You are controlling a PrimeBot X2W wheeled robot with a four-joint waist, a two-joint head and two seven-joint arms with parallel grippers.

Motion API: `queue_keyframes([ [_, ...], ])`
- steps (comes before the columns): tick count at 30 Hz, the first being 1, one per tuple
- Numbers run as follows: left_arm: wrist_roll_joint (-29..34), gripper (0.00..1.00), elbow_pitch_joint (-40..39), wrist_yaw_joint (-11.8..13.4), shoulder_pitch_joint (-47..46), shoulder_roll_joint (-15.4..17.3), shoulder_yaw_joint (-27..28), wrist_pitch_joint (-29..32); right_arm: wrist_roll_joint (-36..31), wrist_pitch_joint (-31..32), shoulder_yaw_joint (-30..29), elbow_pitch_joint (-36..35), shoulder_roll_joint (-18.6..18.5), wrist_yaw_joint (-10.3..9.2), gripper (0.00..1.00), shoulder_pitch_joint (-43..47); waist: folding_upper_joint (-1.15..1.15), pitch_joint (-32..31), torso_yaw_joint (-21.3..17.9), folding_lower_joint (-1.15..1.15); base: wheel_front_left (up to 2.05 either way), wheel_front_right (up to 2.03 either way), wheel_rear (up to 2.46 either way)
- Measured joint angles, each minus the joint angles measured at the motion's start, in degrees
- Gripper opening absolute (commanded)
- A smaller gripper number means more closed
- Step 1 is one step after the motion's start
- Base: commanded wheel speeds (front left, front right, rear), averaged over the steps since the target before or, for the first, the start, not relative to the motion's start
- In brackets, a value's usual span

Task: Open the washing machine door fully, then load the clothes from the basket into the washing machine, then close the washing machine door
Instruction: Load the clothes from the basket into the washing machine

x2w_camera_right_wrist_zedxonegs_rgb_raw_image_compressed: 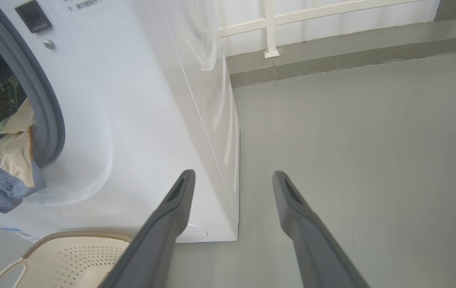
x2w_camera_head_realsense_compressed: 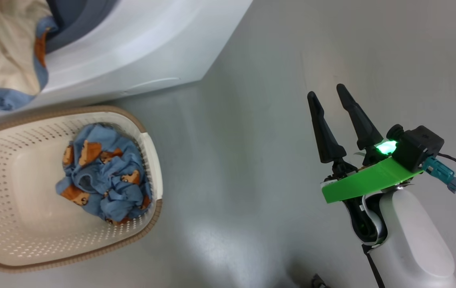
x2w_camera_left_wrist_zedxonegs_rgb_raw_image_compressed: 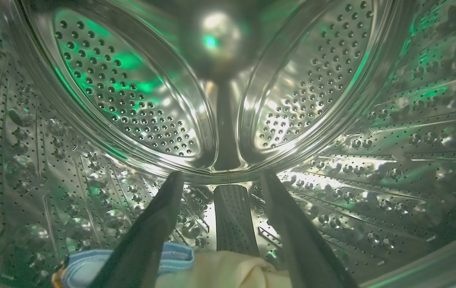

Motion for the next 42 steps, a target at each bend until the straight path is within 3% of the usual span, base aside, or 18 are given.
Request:
queue_keyframes([
  [9,0.0,1.00,-4.9,-1.1,8.5,-1.6,1.6,0.0,0.0,0.0,-1.4,0.3,-0.5,0.00,1.00,0.2,0.00,-4.1,2.0,0.00,0.00,0.00,0.00],
  [19,0.2,1.00,-17.8,-2.0,23.6,-3.4,3.0,0.0,0.0,0.0,-3.1,-0.1,-2.1,0.00,1.00,1.7,0.00,-8.5,5.6,0.00,0.00,0.00,0.00],
  [31,-0.2,1.00,-32.2,-2.1,44.3,-4.6,6.2,0.0,0.0,0.0,-3.5,0.1,-3.3,0.00,1.00,4.1,0.00,-13.7,8.0,0.00,0.00,0.00,0.00],
  [42,-0.9,1.00,-39.6,-1.4,55.8,-5.3,7.0,0.1,0.0,0.0,-3.5,0.0,-3.9,0.00,1.00,5.2,0.00,-15.8,9.0,0.00,0.00,0.00,0.00],
])
